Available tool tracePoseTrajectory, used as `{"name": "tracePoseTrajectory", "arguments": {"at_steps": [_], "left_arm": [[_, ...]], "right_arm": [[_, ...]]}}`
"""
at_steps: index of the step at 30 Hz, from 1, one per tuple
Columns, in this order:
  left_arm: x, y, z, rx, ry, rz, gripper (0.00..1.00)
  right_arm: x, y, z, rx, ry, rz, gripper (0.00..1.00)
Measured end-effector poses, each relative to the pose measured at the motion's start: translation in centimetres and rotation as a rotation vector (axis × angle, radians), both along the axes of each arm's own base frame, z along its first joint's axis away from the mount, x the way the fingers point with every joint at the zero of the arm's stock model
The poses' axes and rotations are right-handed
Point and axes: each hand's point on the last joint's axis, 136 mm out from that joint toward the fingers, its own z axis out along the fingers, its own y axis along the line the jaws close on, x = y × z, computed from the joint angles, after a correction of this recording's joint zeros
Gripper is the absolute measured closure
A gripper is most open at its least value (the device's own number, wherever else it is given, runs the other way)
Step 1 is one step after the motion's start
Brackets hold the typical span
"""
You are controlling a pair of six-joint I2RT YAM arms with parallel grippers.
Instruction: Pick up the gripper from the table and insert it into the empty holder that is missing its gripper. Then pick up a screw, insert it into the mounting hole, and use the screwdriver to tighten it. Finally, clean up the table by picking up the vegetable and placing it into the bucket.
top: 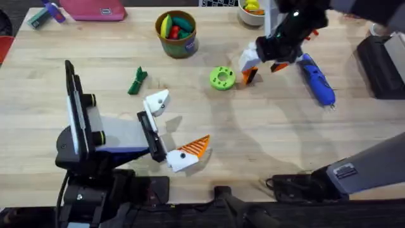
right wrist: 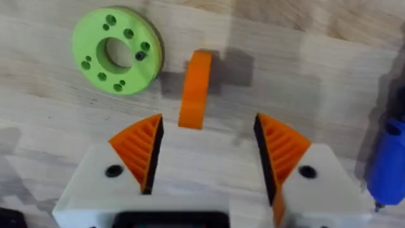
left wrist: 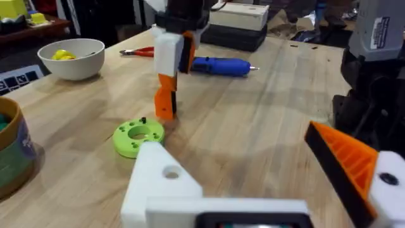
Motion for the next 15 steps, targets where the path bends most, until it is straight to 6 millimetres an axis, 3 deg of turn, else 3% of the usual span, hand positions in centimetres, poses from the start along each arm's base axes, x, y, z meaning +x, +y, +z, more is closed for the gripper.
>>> {"name": "tracePoseTrajectory", "arguments": {"at_steps": [5,10,15], "left_arm": [[0.0,0.0,0.0,0.0,0.0,0.0,0.013],[0.0,0.0,0.0,0.0,0.0,0.0,0.013],[0.0,0.0,0.0,0.0,0.0,0.0,0.013]], "right_arm": [[0.7,0.7,-1.3,-0.008,0.0,-0.011,0.268],[1.3,0.8,-1.4,-0.002,-0.019,-0.047,0.34],[1.6,0.9,-1.4,0.002,-0.027,-0.06,0.553]]}}
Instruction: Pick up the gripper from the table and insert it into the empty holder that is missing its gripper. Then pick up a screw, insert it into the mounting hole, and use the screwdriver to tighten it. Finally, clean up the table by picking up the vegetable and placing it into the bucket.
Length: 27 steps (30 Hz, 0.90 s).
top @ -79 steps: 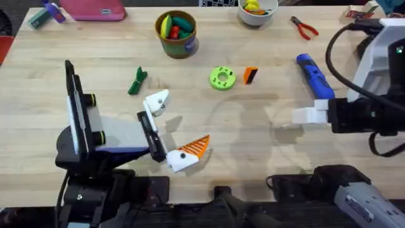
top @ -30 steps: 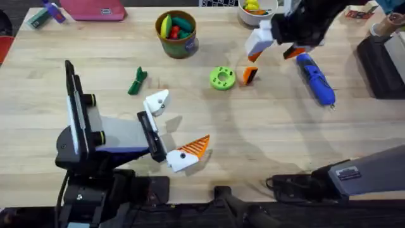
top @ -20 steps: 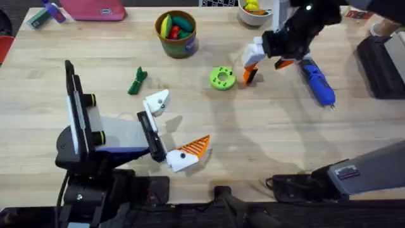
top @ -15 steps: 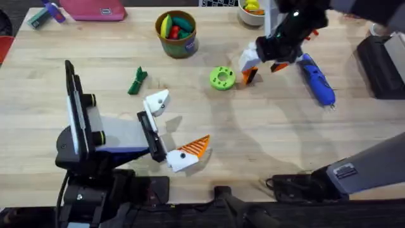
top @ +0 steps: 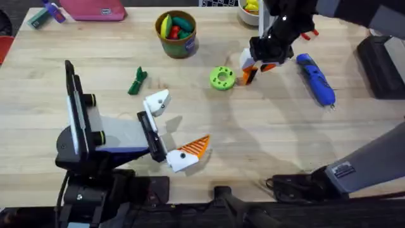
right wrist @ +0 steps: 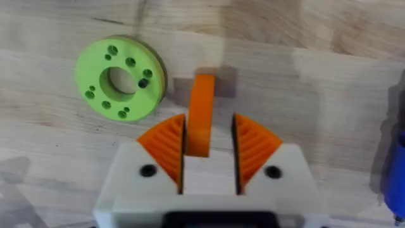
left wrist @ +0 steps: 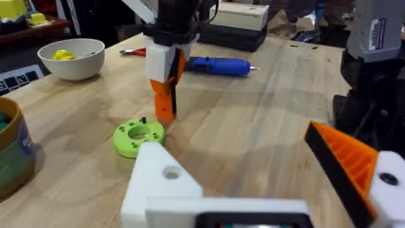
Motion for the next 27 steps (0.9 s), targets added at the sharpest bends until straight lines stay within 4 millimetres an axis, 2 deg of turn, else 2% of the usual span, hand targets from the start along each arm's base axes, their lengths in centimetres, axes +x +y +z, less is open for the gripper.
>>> {"name": "tracePoseTrajectory", "arguments": {"at_steps": [2,4,5,6,13,16,19,22,27], "left_arm": [[0.0,0.0,0.0,0.0,0.0,0.0,0.013],[0.0,0.0,0.0,0.0,0.0,0.0,0.013],[0.0,0.0,0.0,0.0,0.0,0.0,0.011],[0.0,0.0,0.0,0.0,0.0,0.0,0.012],[0.0,0.0,0.0,0.0,0.0,0.0,0.014],[0.0,0.0,0.0,0.0,0.0,0.0,0.013],[0.0,0.0,0.0,0.0,0.0,0.0,0.013],[0.0,0.0,0.0,0.0,0.0,0.0,0.013],[0.0,0.0,0.0,0.0,0.0,0.0,0.014]], "right_arm": [[-0.1,0.1,-0.1,0.0,0.002,0.001,0.694],[-0.2,0.3,-0.1,-0.001,0.004,0.002,0.9],[-0.2,0.4,-0.1,-0.004,0.004,0.006,0.965],[-0.2,0.5,-0.1,-0.008,0.003,0.008,0.986],[-0.6,0.6,-0.1,-0.024,0.008,0.017,0.988],[-1.8,0.3,0.1,-0.038,0.061,0.018,0.988],[-1.7,0.5,1.0,-0.023,0.048,0.013,0.989],[-1.2,1.4,3.5,0.043,-0.027,0.014,0.989],[-1.7,2.9,10.2,0.208,-0.203,0.024,0.99]]}}
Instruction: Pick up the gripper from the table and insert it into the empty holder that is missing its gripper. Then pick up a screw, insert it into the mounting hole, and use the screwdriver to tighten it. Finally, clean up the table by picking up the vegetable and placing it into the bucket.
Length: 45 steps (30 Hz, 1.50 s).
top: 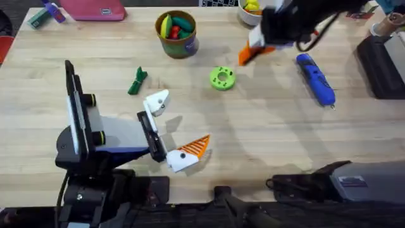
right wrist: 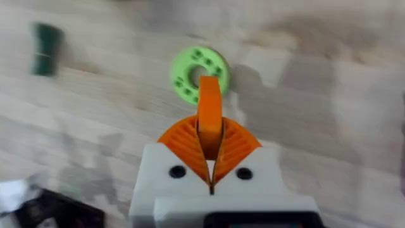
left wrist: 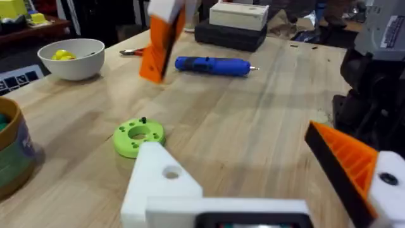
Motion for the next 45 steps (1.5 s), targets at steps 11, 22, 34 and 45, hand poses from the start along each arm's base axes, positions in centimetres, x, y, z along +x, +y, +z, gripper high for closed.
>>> {"name": "tracePoseTrajectory", "arguments": {"at_steps": [11,22,34,45], "left_arm": [[0.0,0.0,0.0,0.0,0.0,0.0,0.013],[0.0,0.0,0.0,0.0,0.0,0.0,0.013],[0.0,0.0,0.0,0.0,0.0,0.0,0.013],[0.0,0.0,0.0,0.0,0.0,0.0,0.014]], "right_arm": [[-4.2,4.0,5.8,0.601,-0.25,0.12,0.991],[-8.9,7.2,2.6,0.983,-0.068,0.297,0.991],[-11.3,9.9,-2.1,1.151,0.282,0.468,0.991],[-12.9,12.0,-4.6,1.154,0.444,0.49,0.992]]}}
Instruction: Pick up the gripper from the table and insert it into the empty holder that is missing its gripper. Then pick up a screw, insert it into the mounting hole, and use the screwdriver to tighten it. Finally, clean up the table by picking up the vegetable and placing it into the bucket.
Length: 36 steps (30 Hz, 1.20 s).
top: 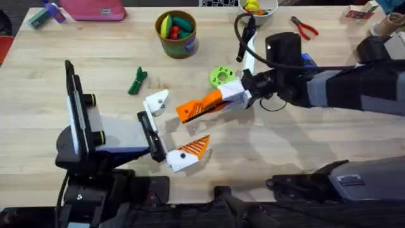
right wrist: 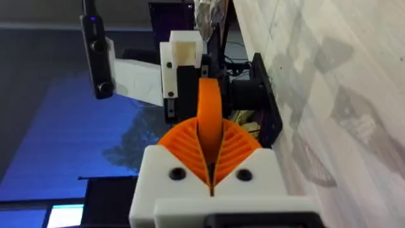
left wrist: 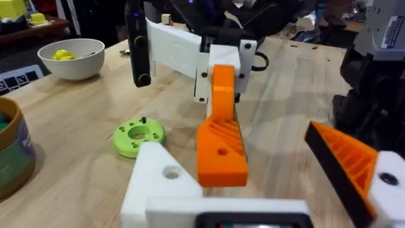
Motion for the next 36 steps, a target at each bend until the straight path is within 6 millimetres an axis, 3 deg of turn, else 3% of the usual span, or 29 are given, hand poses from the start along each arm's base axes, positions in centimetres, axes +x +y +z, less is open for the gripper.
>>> {"name": "tracePoseTrajectory", "arguments": {"at_steps": [15,20,26,36], "left_arm": [[0.0,0.0,0.0,0.0,0.0,0.0,0.014],[0.0,0.0,0.0,0.0,0.0,0.002,0.014],[0.0,0.0,0.0,0.0,0.0,0.003,0.013],[0.0,0.0,0.0,0.0,0.0,0.003,0.013]], "right_arm": [[0.8,1.5,2.2,0.032,-0.062,0.013,0.992],[1.2,1.7,3.7,0.091,-0.159,0.01,0.992],[0.2,1.3,2.3,0.058,-0.054,0.005,0.992],[0.2,1.3,2.1,0.045,-0.009,0.001,0.992]]}}
